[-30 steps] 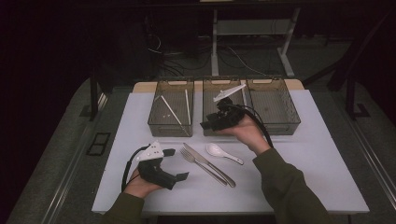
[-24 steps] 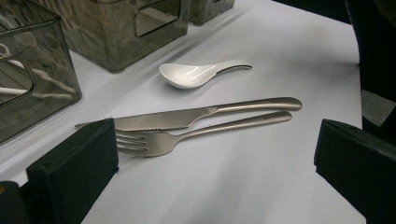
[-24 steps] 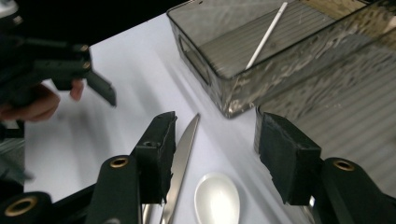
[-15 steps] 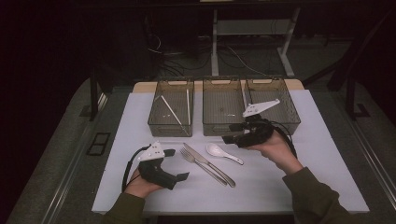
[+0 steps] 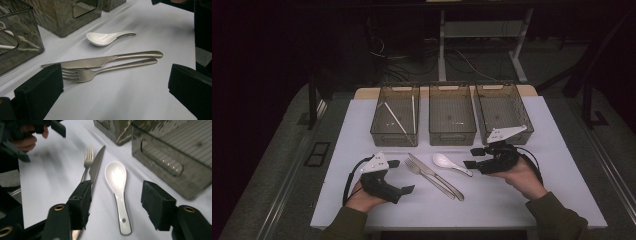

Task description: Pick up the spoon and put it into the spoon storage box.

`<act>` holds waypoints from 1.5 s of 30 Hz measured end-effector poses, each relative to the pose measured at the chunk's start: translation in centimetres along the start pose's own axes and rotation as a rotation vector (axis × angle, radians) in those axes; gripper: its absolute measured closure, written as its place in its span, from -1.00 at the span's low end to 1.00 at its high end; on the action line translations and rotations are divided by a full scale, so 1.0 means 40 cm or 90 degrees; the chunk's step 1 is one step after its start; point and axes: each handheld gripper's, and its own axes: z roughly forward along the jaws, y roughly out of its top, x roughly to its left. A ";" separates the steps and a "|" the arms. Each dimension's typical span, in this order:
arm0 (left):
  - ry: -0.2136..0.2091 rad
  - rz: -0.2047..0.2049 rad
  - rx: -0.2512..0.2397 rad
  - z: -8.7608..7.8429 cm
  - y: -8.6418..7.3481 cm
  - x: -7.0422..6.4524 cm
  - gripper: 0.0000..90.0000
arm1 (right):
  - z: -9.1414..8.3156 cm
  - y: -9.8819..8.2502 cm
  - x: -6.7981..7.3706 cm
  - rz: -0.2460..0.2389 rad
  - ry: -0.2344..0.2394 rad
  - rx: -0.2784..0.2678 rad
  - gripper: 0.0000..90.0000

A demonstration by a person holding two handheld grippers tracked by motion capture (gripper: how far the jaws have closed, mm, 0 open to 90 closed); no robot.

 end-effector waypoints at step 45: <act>0.003 0.002 0.004 0.004 0.000 -0.002 -1.00 | 0.110 -0.091 -0.015 -0.036 -0.069 0.132 0.99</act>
